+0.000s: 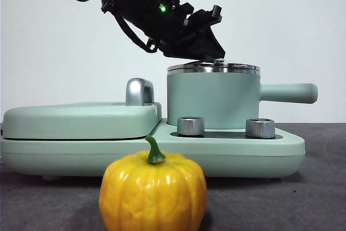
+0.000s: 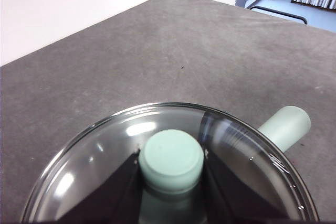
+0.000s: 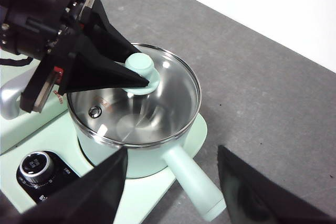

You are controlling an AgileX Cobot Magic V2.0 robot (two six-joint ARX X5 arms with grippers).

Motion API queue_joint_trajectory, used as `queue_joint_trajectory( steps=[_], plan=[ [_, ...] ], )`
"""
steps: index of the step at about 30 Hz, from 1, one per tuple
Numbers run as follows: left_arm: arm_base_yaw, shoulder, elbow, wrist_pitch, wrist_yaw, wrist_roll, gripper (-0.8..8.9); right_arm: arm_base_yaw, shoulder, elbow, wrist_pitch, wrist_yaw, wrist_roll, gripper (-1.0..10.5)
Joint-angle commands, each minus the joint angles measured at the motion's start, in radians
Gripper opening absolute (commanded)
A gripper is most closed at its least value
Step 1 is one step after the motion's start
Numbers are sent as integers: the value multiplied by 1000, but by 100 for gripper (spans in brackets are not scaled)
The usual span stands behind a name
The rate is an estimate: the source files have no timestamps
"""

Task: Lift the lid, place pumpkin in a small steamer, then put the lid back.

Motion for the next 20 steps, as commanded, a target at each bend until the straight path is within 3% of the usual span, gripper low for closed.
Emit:
queue_joint_trajectory(
  steps=[1, 20],
  plan=[
    [5, 21, 23, 7, -42, 46, 16, 5, 9, 16, 10, 4, 18, 272],
    [57, -175, 37, -62, -41, 51, 16, 5, 9, 16, 10, 3, 18, 272]
  ],
)
